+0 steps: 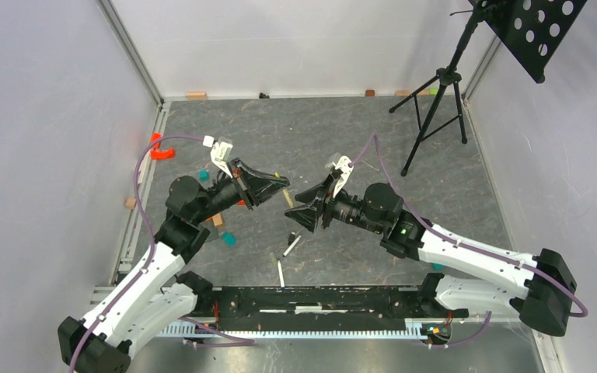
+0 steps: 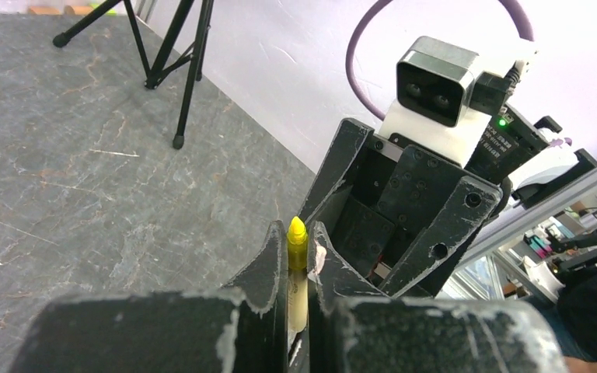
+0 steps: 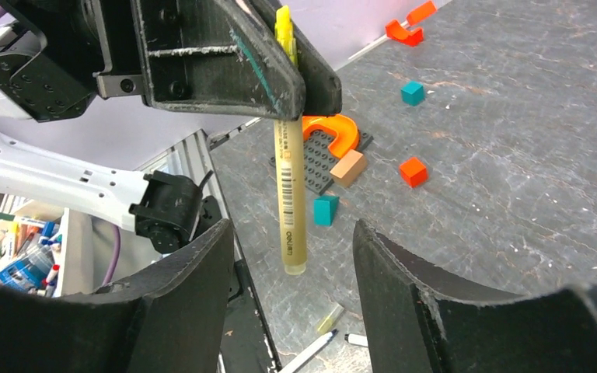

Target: Insert the pens into the pen caps

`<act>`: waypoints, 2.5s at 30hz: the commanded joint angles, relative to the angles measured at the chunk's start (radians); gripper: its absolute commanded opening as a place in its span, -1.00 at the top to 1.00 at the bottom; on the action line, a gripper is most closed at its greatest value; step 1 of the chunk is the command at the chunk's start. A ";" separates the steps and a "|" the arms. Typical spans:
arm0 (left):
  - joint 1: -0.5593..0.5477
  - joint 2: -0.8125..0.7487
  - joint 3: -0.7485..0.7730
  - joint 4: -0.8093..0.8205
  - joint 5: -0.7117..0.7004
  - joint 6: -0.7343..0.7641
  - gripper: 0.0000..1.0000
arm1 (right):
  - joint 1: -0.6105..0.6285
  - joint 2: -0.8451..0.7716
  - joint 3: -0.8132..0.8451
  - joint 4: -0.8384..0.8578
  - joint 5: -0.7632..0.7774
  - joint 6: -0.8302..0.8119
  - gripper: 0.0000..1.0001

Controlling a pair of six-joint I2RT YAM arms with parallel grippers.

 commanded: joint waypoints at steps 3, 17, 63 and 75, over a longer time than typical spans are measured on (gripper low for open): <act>0.007 -0.011 -0.017 0.027 -0.047 -0.015 0.96 | -0.003 0.019 -0.027 0.161 -0.102 -0.009 -0.23; 0.007 -0.013 -0.022 0.029 -0.047 -0.021 0.96 | -0.004 0.082 0.013 0.208 -0.129 -0.017 0.10; 0.030 -0.030 -0.045 0.029 -0.060 -0.027 0.95 | -0.028 0.125 0.066 0.152 -0.116 -0.083 0.17; 0.053 -0.055 -0.038 -0.136 -0.230 -0.022 -0.99 | -0.032 0.094 0.031 0.103 -0.082 -0.097 1.00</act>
